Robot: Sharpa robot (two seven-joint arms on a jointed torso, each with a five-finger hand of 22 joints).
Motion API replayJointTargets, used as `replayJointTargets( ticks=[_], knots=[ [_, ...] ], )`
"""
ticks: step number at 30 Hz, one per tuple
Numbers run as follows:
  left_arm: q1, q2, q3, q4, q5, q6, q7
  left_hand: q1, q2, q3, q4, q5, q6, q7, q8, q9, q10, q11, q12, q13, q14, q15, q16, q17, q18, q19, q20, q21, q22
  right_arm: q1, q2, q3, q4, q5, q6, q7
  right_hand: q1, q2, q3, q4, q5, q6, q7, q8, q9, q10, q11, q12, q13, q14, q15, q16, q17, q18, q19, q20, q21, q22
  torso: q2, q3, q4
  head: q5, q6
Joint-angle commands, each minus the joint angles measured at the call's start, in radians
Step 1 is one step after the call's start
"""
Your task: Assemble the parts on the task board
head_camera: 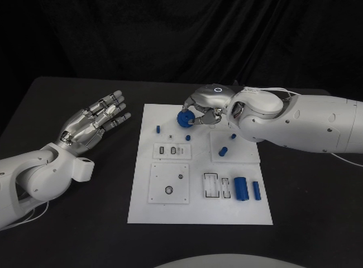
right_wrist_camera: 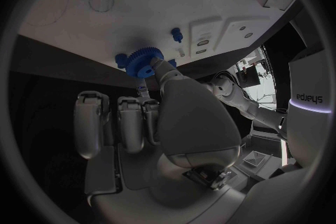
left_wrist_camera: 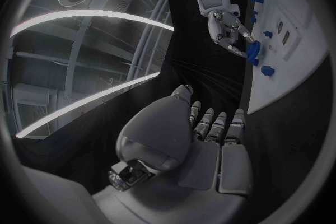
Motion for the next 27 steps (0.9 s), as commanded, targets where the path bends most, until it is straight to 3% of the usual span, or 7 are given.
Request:
replayJointTargets(
  ticks=[1,5,13,22,23,26,27],
  knots=[
    [-0.001,0.003,0.001,0.001,0.004,0.014,0.083,0.005,0.005,0.005,0.001,0.005,-0.003,0.002,-0.003,0.000,-0.005,0.004,0.004,0.000,0.000,0.006,0.006,0.001,0.003,0.001,0.009,0.005,0.000,-0.002,0.011,0.001,-0.013,-0.008,0.038,-0.001,-0.013,0.001,0.000,0.006,-0.009,0.071,-0.044,0.041,0.133,0.102,0.007,0.003,0.263,0.091,0.006,-0.007,0.223,-0.003,0.023,0.005,-0.006,0.175,0.000,-0.0003,-0.0003,0.002,0.002],
    [-0.001,0.004,0.001,0.001,0.004,0.015,0.083,0.005,0.005,0.005,0.001,0.005,-0.003,0.002,-0.003,0.000,-0.005,0.004,0.004,0.000,0.000,0.006,0.006,0.001,0.003,0.001,0.009,0.005,0.000,-0.003,0.024,0.001,-0.027,-0.008,0.046,-0.004,-0.016,0.001,0.003,0.007,-0.014,0.049,-0.040,0.021,0.128,0.102,0.007,0.003,0.263,0.089,0.006,-0.010,0.219,-0.002,0.020,0.005,-0.012,0.172,0.000,0.0010,-0.0034,0.005,0.003],
    [-0.002,0.005,0.001,-0.003,0.004,0.015,0.081,0.005,0.005,0.005,0.001,0.005,-0.003,0.002,-0.003,0.000,-0.005,0.004,0.004,0.000,0.000,0.006,0.006,0.001,0.003,0.001,0.009,0.005,0.000,-0.006,0.043,0.001,-0.046,-0.008,0.063,-0.006,-0.026,-0.010,0.021,0.015,-0.025,-0.077,-0.045,-0.080,0.070,0.102,0.002,0.003,0.263,0.087,0.002,-0.016,0.214,0.000,0.016,0.004,-0.022,0.169,0.000,0.0011,-0.0024,0.009,0.001],
    [-0.002,0.008,0.001,-0.006,0.004,0.017,0.079,0.005,0.005,0.007,0.000,0.006,-0.004,0.002,-0.003,0.000,-0.005,0.004,0.004,0.000,0.000,0.007,0.006,0.001,0.003,0.001,0.009,0.004,0.000,-0.009,0.049,0.001,-0.052,-0.008,0.100,-0.023,-0.031,-0.018,0.028,0.015,-0.045,-0.166,-0.058,-0.092,0.015,0.102,-0.009,0.003,0.263,0.080,-0.006,-0.033,0.195,0.005,0.005,-0.004,-0.042,0.158,0.000,0.0006,-0.0024,0.009,0.000],
    [-0.002,0.008,0.001,-0.007,0.004,0.018,0.079,0.005,0.005,0.009,0.000,0.006,-0.006,0.003,-0.003,-0.001,-0.006,0.004,0.003,0.000,-0.001,0.007,0.005,0.000,0.003,0.000,0.009,0.004,0.000,-0.009,0.048,0.001,-0.053,-0.008,0.101,-0.024,-0.032,-0.018,0.028,0.014,-0.045,-0.186,-0.058,-0.093,0.005,0.102,-0.010,0.003,0.263,0.079,-0.007,-0.036,0.192,0.006,0.003,-0.005,-0.046,0.156,0.000,0.0006,-0.0024,0.009,0.000],
    [-0.003,0.009,0.001,-0.008,0.004,0.018,0.078,0.005,0.005,0.009,0.000,0.006,-0.006,0.003,-0.003,-0.001,-0.006,0.004,0.003,0.000,-0.001,0.007,0.005,0.000,0.003,0.000,0.009,0.004,0.000,-0.009,0.047,0.001,-0.054,-0.008,0.099,-0.025,-0.029,-0.019,0.031,0.007,-0.041,-0.397,-0.067,-0.105,-0.077,0.098,-0.017,0.000,0.259,0.076,-0.012,-0.043,0.185,0.009,-0.002,-0.010,-0.057,0.152,0.000,0.0005,-0.0022,0.010,0.000],
    [-0.003,0.010,0.001,-0.009,0.004,0.019,0.078,0.005,0.005,0.009,0.000,0.006,-0.006,0.003,-0.003,-0.001,-0.006,0.004,0.003,0.000,-0.001,0.007,0.005,0.000,0.003,0.000,0.009,0.004,0.000,-0.009,0.047,0.001,-0.055,-0.008,0.098,-0.025,-0.029,-0.019,0.031,0.006,-0.039,-0.412,-0.068,-0.106,-0.084,0.094,-0.018,-0.002,0.254,0.076,-0.013,-0.045,0.183,0.009,-0.003,-0.011,-0.059,0.151,0.000,0.0006,-0.0020,0.010,0.000]
  ],
)
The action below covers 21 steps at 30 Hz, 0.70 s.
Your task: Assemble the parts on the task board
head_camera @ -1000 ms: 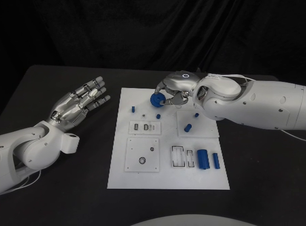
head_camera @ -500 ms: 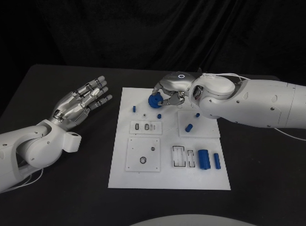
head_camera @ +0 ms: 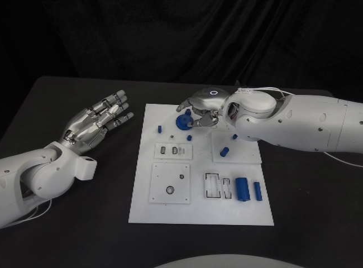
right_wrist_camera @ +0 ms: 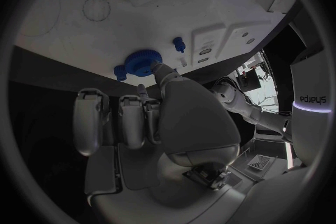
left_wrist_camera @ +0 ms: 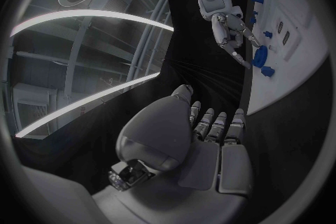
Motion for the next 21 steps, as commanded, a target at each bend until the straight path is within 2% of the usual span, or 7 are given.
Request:
replayJointTargets(
  ticks=[1,5,13,16,19,20,21],
  knots=[
    [-0.002,0.003,0.001,-0.001,0.004,0.015,0.078,0.005,0.005,0.006,0.003,0.006,-0.006,0.003,-0.003,-0.001,-0.006,0.004,0.003,-0.001,-0.001,0.007,0.005,0.001,0.002,0.000,0.009,0.004,0.000,-0.003,-0.002,0.001,-0.002,-0.007,0.020,-0.021,0.002,-0.007,0.004,-0.005,0.005,-0.078,-0.004,-0.006,-0.032,0.090,-0.008,-0.006,0.248,0.077,-0.008,-0.009,0.181,0.010,-0.002,-0.009,-0.010,0.148,0.000,-0.0002,0.0004,0.001,-0.001],
    [-0.004,0.005,0.001,-0.003,0.004,0.016,0.078,0.005,0.005,0.008,0.002,0.006,-0.007,0.003,-0.004,-0.001,-0.007,0.004,0.002,-0.001,-0.001,0.007,0.005,0.000,0.002,0.000,0.009,0.004,0.000,-0.003,-0.006,0.001,-0.001,-0.007,0.013,-0.023,0.012,-0.005,0.012,-0.016,0.030,-0.119,-0.005,-0.007,-0.053,0.078,-0.010,-0.013,0.235,0.072,-0.010,-0.020,0.170,0.013,-0.008,-0.012,-0.021,0.142,0.000,-0.0003,0.0000,0.002,-0.002],
    [-0.006,0.003,0.001,-0.004,0.004,0.018,0.078,0.005,0.005,0.011,0.001,0.006,-0.008,0.004,-0.004,-0.001,-0.007,0.004,0.001,-0.001,-0.002,0.008,0.005,0.000,0.002,0.000,0.009,0.004,0.000,-0.003,-0.023,0.001,0.003,-0.007,-0.008,-0.019,0.016,0.004,0.028,-0.025,0.064,-0.075,0.002,0.001,-0.053,0.069,-0.005,-0.020,0.224,0.068,-0.007,-0.031,0.159,0.015,-0.013,-0.011,-0.033,0.137,0.000,0.0002,-0.0002,0.005,-0.004],
    [-0.007,0.001,0.001,-0.003,0.004,0.018,0.079,0.005,0.005,0.011,0.001,0.006,-0.008,0.004,-0.004,-0.001,-0.007,0.004,0.001,-0.001,-0.002,0.008,0.005,0.000,0.002,0.000,0.009,0.004,0.000,-0.003,-0.040,0.001,0.013,-0.005,-0.038,-0.008,0.014,0.006,0.031,-0.025,0.066,-0.061,0.003,0.003,-0.051,0.068,-0.004,-0.020,0.222,0.067,-0.006,-0.034,0.155,0.016,-0.014,-0.010,-0.036,0.136,0.000,0.0000,-0.0001,0.005,-0.002],
    [-0.007,-0.002,0.001,-0.002,0.004,0.018,0.080,0.005,0.005,0.011,0.001,0.006,-0.008,0.004,-0.004,-0.001,-0.007,0.004,0.001,-0.001,-0.002,0.008,0.005,0.000,0.002,0.000,0.009,0.004,0.000,-0.002,-0.081,0.001,0.043,0.002,-0.120,0.023,0.006,0.007,0.033,-0.021,0.059,0.007,0.007,0.015,-0.042,0.071,-0.002,-0.018,0.226,0.069,-0.005,-0.034,0.156,0.015,-0.010,-0.008,-0.033,0.138,0.000,0.0003,0.0003,0.006,-0.002],
    [-0.007,-0.003,0.001,-0.002,0.004,0.017,0.081,0.005,0.005,0.011,0.001,0.006,-0.008,0.004,-0.004,-0.001,-0.007,0.004,0.001,-0.001,-0.002,0.008,0.005,0.000,0.002,0.000,0.009,0.004,0.000,-0.001,-0.103,0.001,0.060,0.004,-0.150,0.032,-0.006,0.006,0.032,-0.012,0.045,0.086,0.008,0.028,-0.032,0.079,-0.002,-0.014,0.233,0.072,-0.004,-0.028,0.163,0.012,-0.003,-0.008,-0.026,0.145,0.000,0.0005,0.0002,0.007,-0.002],
    [-0.007,-0.004,0.001,-0.001,0.004,0.017,0.081,0.005,0.005,0.011,0.001,0.006,-0.008,0.004,-0.004,-0.001,-0.007,0.004,0.001,-0.001,-0.002,0.008,0.005,0.000,0.002,0.000,0.009,0.004,0.000,0.001,-0.123,0.001,0.076,0.005,-0.171,0.038,-0.010,0.005,0.031,-0.009,0.040,0.102,0.008,0.030,-0.030,0.080,-0.001,-0.013,0.235,0.073,-0.004,-0.027,0.165,0.012,-0.001,-0.008,-0.023,0.147,0.000,0.0003,-0.0001,0.009,-0.004]
  ],
)
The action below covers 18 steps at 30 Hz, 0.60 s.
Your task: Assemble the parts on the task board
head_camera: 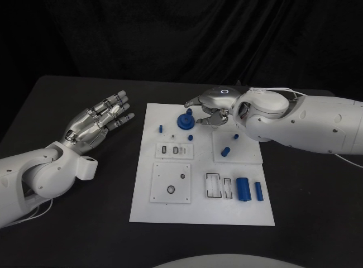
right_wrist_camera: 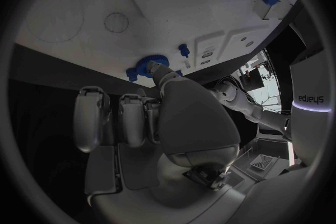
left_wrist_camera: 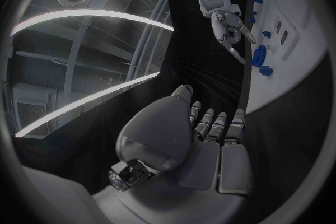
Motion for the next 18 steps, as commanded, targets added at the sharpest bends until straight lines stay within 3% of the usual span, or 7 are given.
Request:
replayJointTargets(
  ticks=[1,3,6,9,13,16,18],
  knots=[
    [-0.002,-0.003,0.001,0.004,0.004,0.011,0.082,0.005,0.005,0.005,0.001,0.006,-0.004,0.000,-0.004,-0.001,-0.004,0.001,0.001,-0.001,-0.002,0.008,0.005,0.000,0.002,0.000,0.009,0.004,0.000,0.004,-0.060,0.001,0.049,0.004,-0.152,0.038,-0.023,0.000,-0.003,0.014,-0.018,0.076,0.002,0.012,0.010,0.083,0.002,0.005,0.238,0.073,-0.002,0.007,0.167,0.010,0.010,0.001,0.010,0.149,0.000,0.0000,0.0001,0.005,-0.003],
    [-0.002,-0.007,0.001,0.006,0.004,0.011,0.084,0.005,0.005,0.008,0.000,0.006,0.000,0.000,-0.003,0.000,-0.003,0.001,0.004,0.000,0.000,0.008,0.006,0.001,0.001,0.001,0.009,0.005,0.000,0.014,-0.111,0.001,0.089,0.006,-0.180,0.038,-0.042,-0.004,-0.012,0.031,-0.054,0.152,0.005,0.024,0.019,0.097,0.004,0.015,0.255,0.077,0.000,0.016,0.178,0.006,0.020,0.002,0.024,0.159,0.000,-0.0004,0.0012,0.003,-0.007],
    [-0.002,-0.012,0.001,0.009,0.004,0.010,0.086,0.005,0.005,0.010,0.000,0.006,0.003,0.001,-0.002,0.000,-0.002,0.001,0.006,0.000,0.000,0.008,0.007,0.001,0.001,0.002,0.009,0.005,0.001,0.033,-0.189,0.001,0.144,0.007,-0.191,0.027,-0.054,-0.005,-0.018,0.049,-0.066,0.227,0.013,0.051,0.031,0.104,0.010,0.019,0.263,0.083,0.003,0.029,0.193,0.001,0.033,0.004,0.042,0.173,0.000,0.0000,-0.0008,-0.001,-0.009],
    [-0.002,-0.014,0.001,0.010,0.004,0.008,0.087,0.004,0.004,0.014,-0.001,0.007,0.006,0.002,-0.001,0.001,-0.001,0.001,0.008,0.000,0.001,0.008,0.008,0.001,0.001,0.002,0.009,0.006,0.001,0.046,-0.269,0.000,0.195,0.009,-0.184,0.007,-0.062,-0.008,-0.023,0.059,-0.074,0.250,0.014,0.055,0.036,0.104,0.012,0.019,0.263,0.085,0.005,0.035,0.199,-0.001,0.037,0.007,0.048,0.177,0.000,-0.0004,-0.0023,-0.006,-0.011],
    [-0.003,-0.013,0.001,0.010,0.004,0.008,0.089,0.004,0.004,0.014,-0.001,0.007,0.006,0.002,-0.001,0.001,-0.001,0.001,0.008,0.000,0.001,0.008,0.008,0.001,0.001,0.002,0.009,0.006,0.001,0.053,-0.361,-0.002,0.235,0.023,-0.168,-0.011,-0.078,-0.016,-0.037,0.082,-0.118,0.267,0.010,0.050,0.041,0.104,0.010,0.019,0.263,0.088,0.005,0.044,0.209,-0.004,0.044,0.008,0.059,0.186,0.000,-0.0008,-0.0002,-0.032,-0.013],
    [-0.003,-0.012,0.001,0.010,0.004,0.008,0.090,0.004,0.004,0.014,-0.001,0.007,0.006,0.002,-0.001,0.001,-0.001,0.001,0.008,0.000,0.001,0.008,0.008,0.001,0.001,0.002,0.009,0.006,0.001,0.046,-0.405,-0.003,0.241,0.035,-0.161,-0.018,-0.085,-0.021,-0.047,0.097,-0.143,0.264,0.007,0.039,0.041,0.104,0.008,0.019,0.263,0.091,0.003,0.050,0.216,-0.005,0.048,0.006,0.065,0.191,0.000,0.0002,-0.0029,-0.038,-0.014],
    [-0.004,-0.011,0.001,0.010,0.004,0.009,0.090,0.004,0.004,0.014,-0.001,0.007,0.006,0.002,-0.001,0.001,-0.001,0.001,0.008,0.000,0.001,0.008,0.008,0.001,0.001,0.002,0.009,0.006,0.001,0.034,-0.429,-0.003,0.238,0.039,-0.164,-0.020,-0.091,-0.028,-0.060,0.116,-0.178,0.258,0.006,0.027,0.041,0.104,0.006,0.019,0.263,0.089,0.001,0.046,0.212,-0.004,0.047,0.005,0.063,0.191,0.000,-0.0006,-0.0005,-0.044,-0.014]
  ],
)
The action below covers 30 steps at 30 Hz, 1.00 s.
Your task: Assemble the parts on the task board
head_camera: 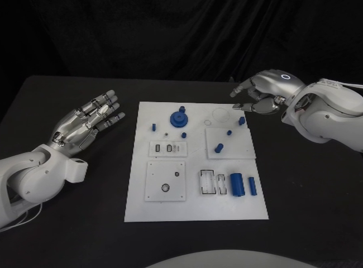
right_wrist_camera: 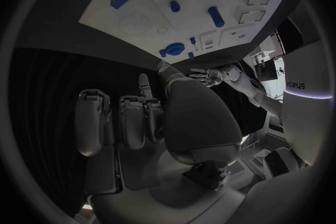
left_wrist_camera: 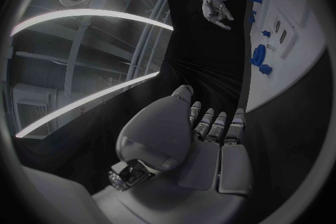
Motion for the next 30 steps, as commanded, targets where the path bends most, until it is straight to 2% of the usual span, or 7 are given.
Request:
replayJointTargets(
  ticks=[1,3,7,10,12,16,30],
  knots=[
    [-0.002,0.003,0.001,0.003,0.004,0.009,0.090,0.004,0.004,0.007,0.000,0.007,0.006,0.002,-0.001,0.001,-0.001,0.001,0.004,0.000,0.001,0.008,0.004,0.001,0.001,-0.001,0.005,0.006,0.001,-0.018,-0.023,-0.001,0.001,0.021,-0.023,-0.029,-0.009,-0.001,-0.005,0.011,-0.017,-0.003,-0.007,-0.007,0.000,0.104,-0.001,0.002,0.263,0.089,0.001,-0.001,0.211,-0.004,0.040,-0.003,0.004,0.191,0.000,-0.0008,0.0013,-0.011,0.000],
    [-0.003,0.004,0.001,0.003,0.004,0.009,0.089,0.004,0.004,0.007,0.000,0.007,0.006,0.002,-0.001,0.001,-0.001,0.001,0.004,0.000,0.001,0.008,0.004,0.001,0.001,-0.001,0.005,0.006,0.001,-0.029,-0.036,-0.001,-0.008,0.023,-0.031,-0.027,-0.009,-0.006,-0.012,0.020,-0.028,-0.009,-0.009,-0.015,-0.001,0.104,-0.003,0.002,0.263,0.088,-0.001,-0.008,0.204,-0.004,0.040,-0.004,0.003,0.191,0.001,-0.0004,0.0021,-0.016,0.000],
    [-0.005,0.003,0.001,0.003,0.004,0.009,0.089,0.004,0.004,0.007,0.000,0.007,0.006,0.002,-0.001,0.001,-0.001,0.001,0.004,0.000,0.001,0.008,0.004,0.001,0.001,-0.001,0.005,0.006,0.001,-0.043,-0.044,-0.001,-0.029,0.025,-0.028,-0.027,-0.008,-0.011,-0.018,0.031,-0.038,-0.020,-0.011,-0.026,-0.004,0.104,-0.005,0.002,0.263,0.086,-0.003,-0.013,0.198,-0.003,0.039,-0.006,0.000,0.189,0.002,0.0013,-0.0020,-0.018,-0.001],
    [-0.006,0.003,0.001,0.003,0.004,0.009,0.088,0.004,0.004,0.007,0.000,0.007,0.006,0.002,-0.001,0.001,-0.001,0.001,0.004,0.000,0.001,0.008,0.004,0.001,0.001,-0.001,0.005,0.006,0.001,-0.057,-0.043,-0.001,-0.043,0.025,-0.019,-0.029,-0.007,-0.012,-0.021,0.037,-0.047,-0.021,-0.011,-0.028,-0.004,0.104,-0.005,0.002,0.263,0.084,-0.003,-0.021,0.190,-0.002,0.036,-0.006,-0.006,0.187,0.001,0.0023,-0.0010,-0.020,-0.004],
    [-0.006,0.003,0.001,0.003,0.004,0.009,0.088,0.004,0.004,0.007,0.000,0.007,0.006,0.002,-0.001,0.001,-0.001,0.001,0.004,0.000,0.001,0.008,0.004,0.001,0.001,-0.001,0.005,0.006,0.001,-0.066,-0.040,-0.001,-0.050,0.026,-0.015,-0.031,-0.005,-0.013,-0.022,0.039,-0.052,-0.020,-0.010,-0.029,-0.004,0.104,-0.005,0.002,0.263,0.083,-0.003,-0.025,0.186,-0.001,0.035,-0.006,-0.008,0.186,0.001,0.0011,0.0016,-0.023,-0.007],
    [-0.007,0.005,0.001,0.002,0.004,0.010,0.088,0.004,0.004,0.007,0.000,0.007,0.006,0.002,-0.001,0.001,-0.001,0.001,0.004,0.000,0.001,0.008,0.004,0.001,0.001,-0.001,0.005,0.006,0.001,-0.081,-0.032,-0.001,-0.060,0.026,-0.004,-0.032,-0.004,-0.014,-0.025,0.044,-0.059,-0.017,-0.009,-0.029,-0.003,0.104,-0.004,0.002,0.263,0.083,-0.002,-0.026,0.185,-0.001,0.034,-0.006,-0.009,0.185,0.001,0.0010,0.0023,-0.026,-0.010],
    [-0.008,0.004,0.001,0.001,0.004,0.011,0.083,0.003,0.003,0.011,-0.001,0.007,0.005,0.002,-0.001,0.001,-0.001,0.001,0.005,0.000,0.002,0.009,0.004,0.001,0.000,-0.002,0.005,0.006,0.001,-0.101,-0.010,-0.001,-0.080,0.026,0.033,-0.066,0.003,-0.023,-0.033,0.055,-0.082,-0.012,-0.005,-0.031,-0.001,0.104,-0.001,0.002,0.263,0.077,0.000,-0.045,0.166,0.003,0.025,-0.005,-0.028,0.176,0.001,0.0005,0.0029,-0.030,-0.013]
  ],
)
